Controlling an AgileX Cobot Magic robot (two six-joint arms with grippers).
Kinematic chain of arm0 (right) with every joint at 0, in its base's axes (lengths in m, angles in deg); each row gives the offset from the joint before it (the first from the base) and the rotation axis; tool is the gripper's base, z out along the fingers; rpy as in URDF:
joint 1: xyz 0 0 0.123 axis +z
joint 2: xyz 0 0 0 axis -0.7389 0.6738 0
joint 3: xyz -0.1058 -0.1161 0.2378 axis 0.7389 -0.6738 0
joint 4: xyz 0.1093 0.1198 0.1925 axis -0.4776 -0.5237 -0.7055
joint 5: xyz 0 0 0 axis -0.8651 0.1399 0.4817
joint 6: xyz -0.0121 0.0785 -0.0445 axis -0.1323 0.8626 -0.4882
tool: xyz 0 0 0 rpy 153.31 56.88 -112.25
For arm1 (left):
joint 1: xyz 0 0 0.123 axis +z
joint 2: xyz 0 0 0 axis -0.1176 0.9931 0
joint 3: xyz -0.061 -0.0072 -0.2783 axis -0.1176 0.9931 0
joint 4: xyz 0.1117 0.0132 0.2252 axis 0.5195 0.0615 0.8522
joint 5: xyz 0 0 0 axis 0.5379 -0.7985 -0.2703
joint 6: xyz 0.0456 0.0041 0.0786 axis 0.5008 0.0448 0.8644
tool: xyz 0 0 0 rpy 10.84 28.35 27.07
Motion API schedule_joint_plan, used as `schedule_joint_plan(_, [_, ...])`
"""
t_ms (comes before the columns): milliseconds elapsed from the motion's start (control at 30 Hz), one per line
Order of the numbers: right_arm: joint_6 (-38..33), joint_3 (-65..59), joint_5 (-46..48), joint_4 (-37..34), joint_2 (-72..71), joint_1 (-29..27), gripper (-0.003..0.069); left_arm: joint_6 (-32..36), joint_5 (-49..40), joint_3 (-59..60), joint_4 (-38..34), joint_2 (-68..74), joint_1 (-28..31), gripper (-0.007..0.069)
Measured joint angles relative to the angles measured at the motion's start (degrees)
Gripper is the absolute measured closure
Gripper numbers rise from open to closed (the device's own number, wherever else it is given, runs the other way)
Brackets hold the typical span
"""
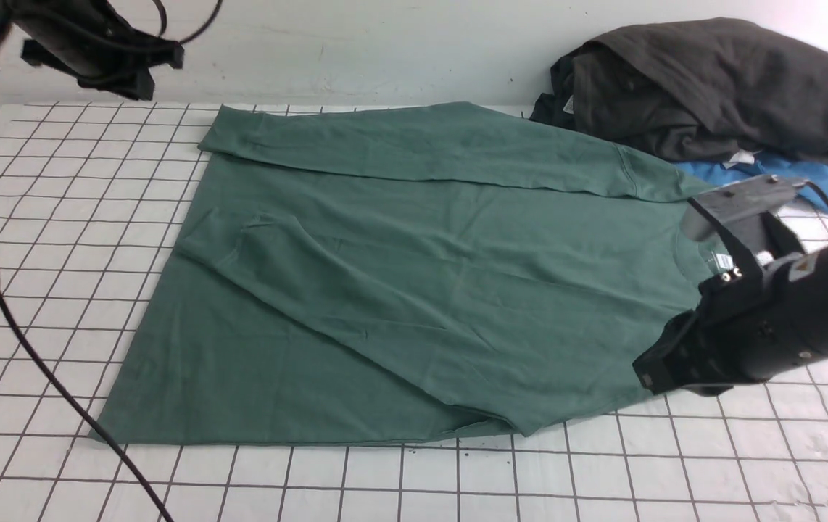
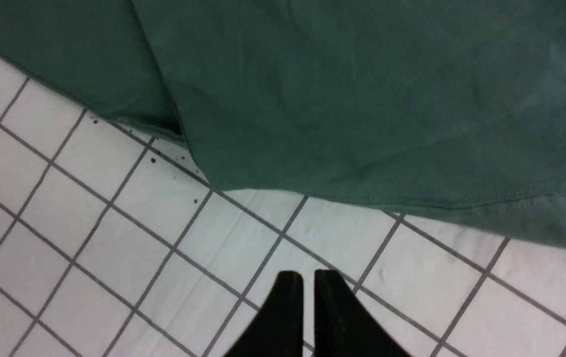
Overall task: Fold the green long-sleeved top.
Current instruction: Use the left arm to clamp the cuff farthest from it
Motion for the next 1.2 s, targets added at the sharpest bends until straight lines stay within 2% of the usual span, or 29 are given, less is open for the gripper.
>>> schedule_joint_plan(100, [1.36,3.12,1.26,5.14,3.49,2.9,0.0515,0.69,-0.13,12.55,1.18,-9.87,-0.16,0.0485])
schedule_joint_plan(133, [1.46,3.39,1.26,5.94,3.7,3.42,0.0508,0.7,-0.13,14.95,1.24,-10.68,-0.25,0.0482])
schedule_joint_plan(200, [3.71,4.29,1.0,11.58,6.13,6.74,0.0386,2.17,-0.09,32.22,1.81,-22.6,-0.42,0.0452])
schedule_joint_plan(267, [5.3,4.35,0.47,15.15,7.24,8.1,0.0318,2.44,-0.09,43.36,1.76,-28.21,-0.49,0.0438])
schedule_joint_plan(300, [6.53,4.35,0.17,17.71,8.28,9.0,0.026,2.49,0.39,51.53,1.62,-33.28,-0.53,0.0426])
schedule_joint_plan(367, [8.38,4.42,-0.93,21.37,10.3,9.55,0.0177,2.5,3.94,62.91,1.51,-38.55,-0.53,0.04])
schedule_joint_plan(400, [8.58,4.48,-1.07,21.7,10.52,9.55,0.017,2.5,4.52,65.21,1.51,-39.02,-0.55,0.0397])
schedule_joint_plan(467, [11.05,4.54,-3.76,25.29,13.48,9.59,0.0113,2.45,11.94,77.67,1.41,-43.55,-0.6,0.0346])
schedule_joint_plan(600, [13.53,4.59,-7.63,28.04,16.8,9.59,0.0106,2.28,18.3,86.67,1.38,-44.88,-0.6,0.0247])
schedule_joint_plan(667, [14.09,4.65,-10.27,29.05,18.71,9.61,0.0131,1.67,22.6,89.92,1.38,-43.54,-0.6,0.0162])
schedule_joint_plan(733, [14.57,4.69,-11.17,29.44,19.45,9.61,0.0162,0.54,24.87,90.32,1.38,-42.04,-0.6,0.0129])
schedule_joint_plan(833, [15.53,4.69,-11.7,29.44,20.62,9.61,0.0274,-1.36,26.48,90.35,0.96,-37.72,-0.6,0.0126])
schedule_joint_plan(867, [15.6,4.69,-11.77,29.44,20.7,9.61,0.0291,-1.36,26.42,90.35,0.91,-37.41,-0.6,0.0129])
schedule_joint_plan(900, [15.78,4.69,-11.77,29.44,20.83,9.61,0.0327,-1.49,26.06,90.35,0.73,-36.18,-0.6,0.0144])
schedule_joint_plan(1000, [16.49,4.71,-11.81,29.44,20.83,9.61,0.0501,-1.71,24.5,90.05,0.7,-31.66,-0.66,0.0251])
schedule_joint_plan(1033, [16.55,4.71,-11.81,29.44,20.83,9.61,0.0511,-1.81,24.42,89.92,0.83,-31.47,-0.66,0.0269])
schedule_joint_plan(1100, [16.62,4.71,-10.91,29.44,20.83,9.61,0.063,-1.75,23.95,89.53,1.31,-30.77,-0.59,0.0404])
schedule_joint_plan(1200, [16.62,4.71,-9.26,29.44,20.72,9.61,0.0659,-1.15,23.67,88.99,0.57,-30.72,-0.59,0.0524])
